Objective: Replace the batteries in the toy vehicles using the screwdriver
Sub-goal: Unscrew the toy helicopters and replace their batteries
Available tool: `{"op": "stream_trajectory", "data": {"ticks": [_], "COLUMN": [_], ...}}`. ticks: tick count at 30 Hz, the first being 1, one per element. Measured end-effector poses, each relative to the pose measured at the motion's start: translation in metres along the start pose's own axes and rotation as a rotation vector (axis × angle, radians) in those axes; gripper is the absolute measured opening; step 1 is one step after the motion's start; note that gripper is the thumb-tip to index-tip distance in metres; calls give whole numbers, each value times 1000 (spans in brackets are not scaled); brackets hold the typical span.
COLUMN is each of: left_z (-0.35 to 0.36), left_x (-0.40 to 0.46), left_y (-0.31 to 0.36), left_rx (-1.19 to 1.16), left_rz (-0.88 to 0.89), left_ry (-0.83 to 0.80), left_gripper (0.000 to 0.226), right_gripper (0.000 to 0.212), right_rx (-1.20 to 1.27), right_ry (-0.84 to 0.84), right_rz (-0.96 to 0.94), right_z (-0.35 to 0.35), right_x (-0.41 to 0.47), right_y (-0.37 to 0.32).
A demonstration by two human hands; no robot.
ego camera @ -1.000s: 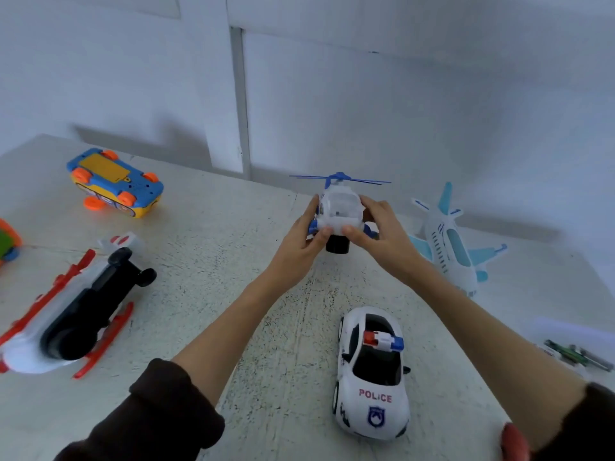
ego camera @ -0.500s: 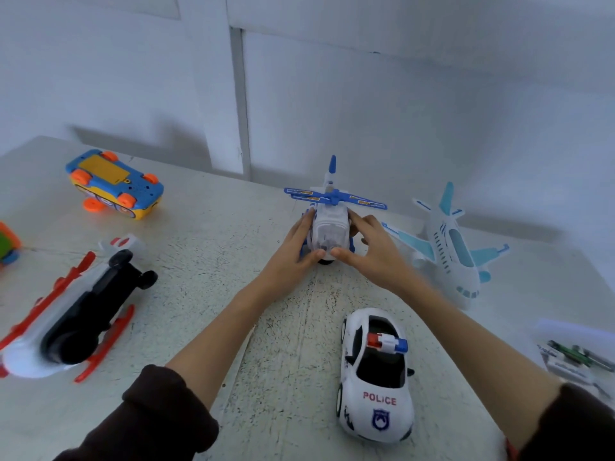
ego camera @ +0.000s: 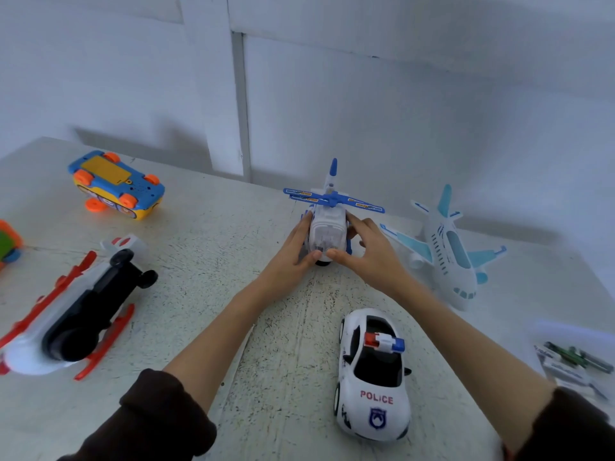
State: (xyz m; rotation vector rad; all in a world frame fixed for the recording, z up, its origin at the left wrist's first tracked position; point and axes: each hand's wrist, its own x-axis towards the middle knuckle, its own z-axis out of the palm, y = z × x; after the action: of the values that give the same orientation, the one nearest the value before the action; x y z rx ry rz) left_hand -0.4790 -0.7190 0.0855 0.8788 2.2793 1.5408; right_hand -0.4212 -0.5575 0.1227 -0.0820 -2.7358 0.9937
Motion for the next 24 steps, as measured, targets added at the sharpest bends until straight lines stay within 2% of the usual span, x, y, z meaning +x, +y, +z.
{"op": "stream_trajectory", "data": {"ticks": [4,9,11,15,19,24], "left_z": [2,-5,-16,-49,-91,-136], "left_x": [-4,-18,-25,-44,-81,-145], "left_y": [1,9,14,25,36,38], "left_rx": [20,92,124,194,288,457], "left_rz": [-5,-67,-50,4,48,21], "left_ry": [58,246,324,452,575,646], "left_gripper": [69,68,65,60,54,54], "right_gripper": [68,37,26,14,30,53], "right_rx": [-20,-82,-70,-11,-52,-118], "right_ry": [-19,199,205,-42,-274,-524], "right_rz": [18,-61,-121,-251,-440,-605], "right_z": [-3,-11,-17,-20,1,54], "right_x": [-3,-12,-13,-2,13,26], "right_y": [-3,-12,-24,-67,-119,-168]}}
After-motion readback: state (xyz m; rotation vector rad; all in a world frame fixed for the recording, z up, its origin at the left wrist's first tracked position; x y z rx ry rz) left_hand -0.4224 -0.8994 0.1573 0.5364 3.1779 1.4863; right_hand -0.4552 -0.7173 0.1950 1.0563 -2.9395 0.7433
